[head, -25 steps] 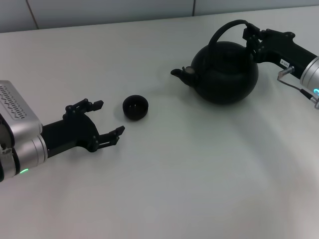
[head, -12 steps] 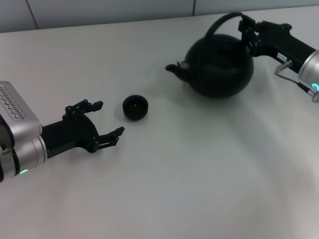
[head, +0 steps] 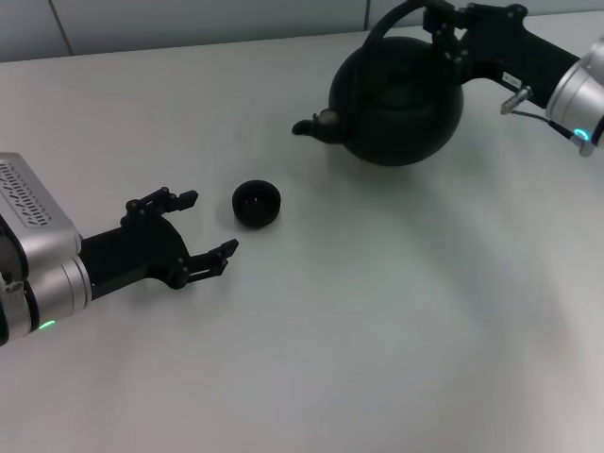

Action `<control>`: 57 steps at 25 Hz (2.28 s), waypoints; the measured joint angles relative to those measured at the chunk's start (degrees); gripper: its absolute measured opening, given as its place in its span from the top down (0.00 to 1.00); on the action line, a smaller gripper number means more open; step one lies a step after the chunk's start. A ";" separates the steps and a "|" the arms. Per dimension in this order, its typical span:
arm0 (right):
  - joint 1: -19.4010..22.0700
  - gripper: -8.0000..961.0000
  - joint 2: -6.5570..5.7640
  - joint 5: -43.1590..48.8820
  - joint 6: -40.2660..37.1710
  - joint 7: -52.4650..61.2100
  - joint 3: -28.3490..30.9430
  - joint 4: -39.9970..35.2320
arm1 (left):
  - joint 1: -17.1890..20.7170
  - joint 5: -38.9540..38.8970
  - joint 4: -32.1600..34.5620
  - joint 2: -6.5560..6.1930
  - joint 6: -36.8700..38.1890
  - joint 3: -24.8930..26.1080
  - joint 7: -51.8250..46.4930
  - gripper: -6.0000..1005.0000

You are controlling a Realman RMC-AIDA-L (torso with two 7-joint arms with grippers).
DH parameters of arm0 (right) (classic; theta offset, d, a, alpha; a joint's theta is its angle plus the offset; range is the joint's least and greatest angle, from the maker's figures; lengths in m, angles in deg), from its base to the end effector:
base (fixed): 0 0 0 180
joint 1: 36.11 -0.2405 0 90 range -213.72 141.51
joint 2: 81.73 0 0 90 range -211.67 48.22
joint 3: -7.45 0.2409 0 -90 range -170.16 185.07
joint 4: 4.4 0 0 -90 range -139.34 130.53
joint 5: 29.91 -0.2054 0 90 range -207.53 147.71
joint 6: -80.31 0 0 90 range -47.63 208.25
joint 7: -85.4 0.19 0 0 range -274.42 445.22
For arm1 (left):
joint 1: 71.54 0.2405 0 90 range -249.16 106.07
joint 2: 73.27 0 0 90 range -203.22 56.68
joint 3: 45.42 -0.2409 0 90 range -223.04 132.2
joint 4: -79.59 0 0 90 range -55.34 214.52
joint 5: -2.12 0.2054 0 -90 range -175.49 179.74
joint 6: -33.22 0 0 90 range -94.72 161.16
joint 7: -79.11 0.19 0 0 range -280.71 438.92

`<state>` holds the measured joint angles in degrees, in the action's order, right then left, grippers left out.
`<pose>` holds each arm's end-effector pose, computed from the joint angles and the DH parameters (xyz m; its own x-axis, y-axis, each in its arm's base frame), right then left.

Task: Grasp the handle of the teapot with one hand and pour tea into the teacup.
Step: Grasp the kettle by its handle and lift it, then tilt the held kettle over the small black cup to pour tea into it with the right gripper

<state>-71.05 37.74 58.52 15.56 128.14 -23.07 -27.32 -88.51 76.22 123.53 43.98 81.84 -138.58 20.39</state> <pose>0.2455 0.4239 0.0041 0.8121 0.0261 -0.5829 -0.4691 -0.5650 -0.6788 -0.2454 0.3361 -0.1009 0.9422 0.1133 0.3152 0.2594 -0.8422 -0.4727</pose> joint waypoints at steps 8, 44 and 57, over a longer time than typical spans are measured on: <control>-0.54 0.88 0.02 -0.10 0.55 -0.03 -5.32 -2.98 | -0.14 -0.01 0.02 0.00 0.25 0.00 0.00 0.16; -2.77 0.89 0.21 -0.29 11.08 0.68 -21.89 -9.15 | -0.26 -0.01 0.00 -0.09 0.24 0.00 -0.08 0.16; -2.85 0.89 0.31 -0.38 11.78 0.68 -24.46 -10.61 | -0.12 -0.01 0.00 -0.09 0.24 0.00 -0.08 0.16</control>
<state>-73.90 38.05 58.14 27.35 128.82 -47.53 -37.94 -88.64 76.21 123.54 43.89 82.09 -138.58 20.31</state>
